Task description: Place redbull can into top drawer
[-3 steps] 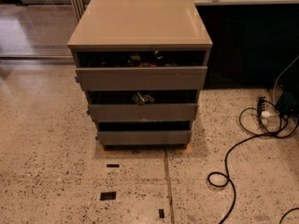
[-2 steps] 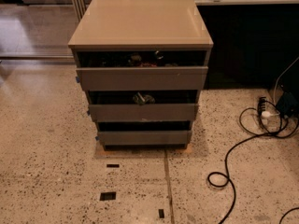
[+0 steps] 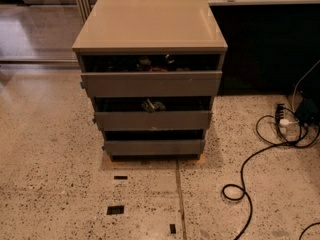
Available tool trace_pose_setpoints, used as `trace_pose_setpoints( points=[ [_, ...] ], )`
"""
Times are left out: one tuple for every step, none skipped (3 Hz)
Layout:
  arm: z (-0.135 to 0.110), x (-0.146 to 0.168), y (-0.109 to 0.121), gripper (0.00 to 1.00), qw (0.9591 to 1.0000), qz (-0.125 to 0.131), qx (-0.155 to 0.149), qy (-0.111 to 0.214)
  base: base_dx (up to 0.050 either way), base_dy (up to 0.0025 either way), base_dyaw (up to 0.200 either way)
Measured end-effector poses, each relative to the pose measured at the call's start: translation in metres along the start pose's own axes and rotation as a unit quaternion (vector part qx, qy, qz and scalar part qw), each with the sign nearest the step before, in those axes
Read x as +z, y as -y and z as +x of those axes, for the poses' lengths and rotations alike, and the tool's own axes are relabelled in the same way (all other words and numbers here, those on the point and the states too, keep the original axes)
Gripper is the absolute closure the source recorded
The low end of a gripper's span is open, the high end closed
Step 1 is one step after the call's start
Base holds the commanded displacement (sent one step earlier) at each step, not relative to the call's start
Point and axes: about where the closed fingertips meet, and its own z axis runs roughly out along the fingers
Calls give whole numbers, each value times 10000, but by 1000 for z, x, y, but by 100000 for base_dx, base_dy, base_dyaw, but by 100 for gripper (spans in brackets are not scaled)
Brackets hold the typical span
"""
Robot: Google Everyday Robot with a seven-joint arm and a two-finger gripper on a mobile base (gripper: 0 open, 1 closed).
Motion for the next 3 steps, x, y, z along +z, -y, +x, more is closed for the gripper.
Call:
trace_pose_setpoints(
  points=[
    [7, 11, -6, 0, 9954, -797, -286, 442, 0, 0, 0],
    [5, -19, 0, 0, 9865, -1021, -1059, 727, 0, 0, 0],
    [8, -28, -1, 0, 9807, -1040, -1465, 774, 0, 0, 0]
  ],
)
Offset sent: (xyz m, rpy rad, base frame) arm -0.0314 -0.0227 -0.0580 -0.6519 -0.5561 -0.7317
